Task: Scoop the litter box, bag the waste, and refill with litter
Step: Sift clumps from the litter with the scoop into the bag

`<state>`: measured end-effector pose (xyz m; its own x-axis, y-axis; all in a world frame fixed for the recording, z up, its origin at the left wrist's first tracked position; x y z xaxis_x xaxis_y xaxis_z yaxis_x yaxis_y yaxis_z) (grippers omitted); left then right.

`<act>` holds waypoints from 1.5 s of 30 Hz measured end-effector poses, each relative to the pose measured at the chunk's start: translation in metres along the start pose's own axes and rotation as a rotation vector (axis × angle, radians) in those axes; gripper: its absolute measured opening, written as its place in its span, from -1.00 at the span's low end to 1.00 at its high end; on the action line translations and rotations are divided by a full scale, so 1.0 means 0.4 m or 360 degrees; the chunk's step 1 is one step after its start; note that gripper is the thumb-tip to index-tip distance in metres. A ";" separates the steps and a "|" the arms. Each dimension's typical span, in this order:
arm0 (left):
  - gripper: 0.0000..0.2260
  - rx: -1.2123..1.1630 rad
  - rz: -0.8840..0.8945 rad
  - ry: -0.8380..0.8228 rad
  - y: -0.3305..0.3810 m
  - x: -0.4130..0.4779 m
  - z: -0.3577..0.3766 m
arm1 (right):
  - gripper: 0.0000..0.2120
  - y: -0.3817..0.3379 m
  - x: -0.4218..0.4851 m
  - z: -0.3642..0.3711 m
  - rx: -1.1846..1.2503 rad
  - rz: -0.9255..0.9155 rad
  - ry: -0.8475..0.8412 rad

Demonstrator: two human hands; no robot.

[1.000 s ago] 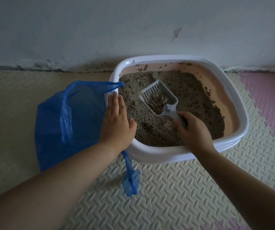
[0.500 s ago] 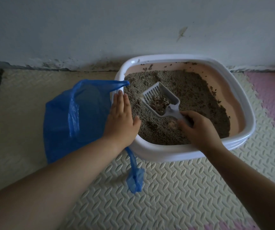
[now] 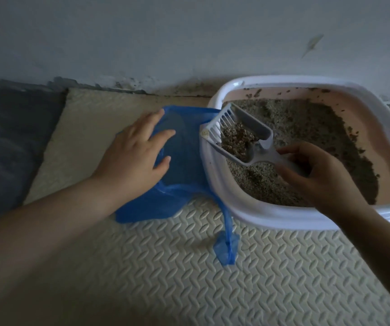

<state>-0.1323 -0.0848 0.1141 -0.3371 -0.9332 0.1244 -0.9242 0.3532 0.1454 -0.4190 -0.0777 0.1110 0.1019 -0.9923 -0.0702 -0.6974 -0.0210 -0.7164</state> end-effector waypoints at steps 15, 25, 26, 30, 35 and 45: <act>-0.48 -0.0163 -0.0323 -0.0145 -0.067 -0.010 0.024 | -0.73 -0.159 0.062 0.165 -0.0647 -0.0283 -0.0246; -0.43 -0.0270 -0.0369 -0.0133 -0.090 -0.031 0.029 | -0.71 -0.270 0.092 0.294 -0.1043 -0.0694 -0.0250; -0.43 -0.0273 -0.0377 -0.0137 -0.093 -0.032 0.029 | -0.70 -0.275 0.088 0.291 -0.1012 -0.0750 -0.0206; -0.41 -0.0271 -0.0390 -0.0140 -0.098 -0.037 0.029 | -0.70 -0.260 0.085 0.286 -0.0949 -0.0820 -0.0109; -0.41 -0.0287 -0.0381 -0.0133 -0.095 -0.043 0.026 | -0.65 -0.253 0.077 0.277 -0.0865 -0.0861 -0.0073; -0.41 -0.0276 -0.0376 -0.0125 -0.088 -0.039 0.018 | -0.72 -0.231 0.071 0.258 -0.0630 -0.0759 -0.0074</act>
<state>-0.0959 -0.0834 0.0998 -0.1357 -0.9907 -0.0084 -0.9365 0.1255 0.3275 -0.2785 -0.0913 0.1035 0.4919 -0.8563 0.1577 -0.7765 -0.5134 -0.3654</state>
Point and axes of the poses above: each hand's wrist, its own x-axis towards the middle knuckle, its own z-axis out of the palm, y = z × x, the point moved 8 cm from there along x, towards the middle knuckle, and after that the axes turned 3 degrees about z, right-handed, at the moved point
